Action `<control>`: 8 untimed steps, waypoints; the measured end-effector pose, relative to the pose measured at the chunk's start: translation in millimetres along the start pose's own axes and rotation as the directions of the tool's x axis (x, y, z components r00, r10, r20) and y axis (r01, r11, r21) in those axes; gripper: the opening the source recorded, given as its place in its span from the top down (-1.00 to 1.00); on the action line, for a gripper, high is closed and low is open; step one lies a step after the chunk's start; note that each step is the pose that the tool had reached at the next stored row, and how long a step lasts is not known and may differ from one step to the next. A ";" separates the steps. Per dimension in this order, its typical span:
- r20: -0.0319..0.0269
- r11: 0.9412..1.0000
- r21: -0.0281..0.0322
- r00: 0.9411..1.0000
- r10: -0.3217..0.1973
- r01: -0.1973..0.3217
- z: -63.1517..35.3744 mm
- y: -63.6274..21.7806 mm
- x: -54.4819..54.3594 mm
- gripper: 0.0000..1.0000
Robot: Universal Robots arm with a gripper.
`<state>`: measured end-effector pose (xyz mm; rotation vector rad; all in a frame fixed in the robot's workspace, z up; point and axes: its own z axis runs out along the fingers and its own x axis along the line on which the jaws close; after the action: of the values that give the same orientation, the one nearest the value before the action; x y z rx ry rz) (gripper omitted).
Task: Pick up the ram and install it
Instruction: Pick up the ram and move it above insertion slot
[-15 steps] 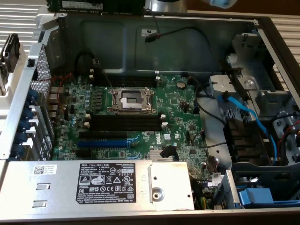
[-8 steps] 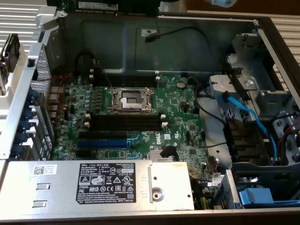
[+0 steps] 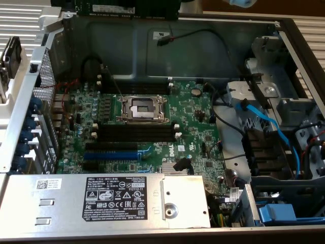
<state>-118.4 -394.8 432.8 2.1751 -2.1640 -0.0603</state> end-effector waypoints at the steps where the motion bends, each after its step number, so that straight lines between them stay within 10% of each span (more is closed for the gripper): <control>1: 0.002 1.000 0.001 1.000 0.010 -0.010 0.4 0.0 0.0 0.74; 8: 0.014 0.998 0.009 0.998 0.063 -0.064 2.6 -1.3 -0.1 0.74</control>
<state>-117.3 -394.8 430.2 2.1155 -2.2438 -0.0615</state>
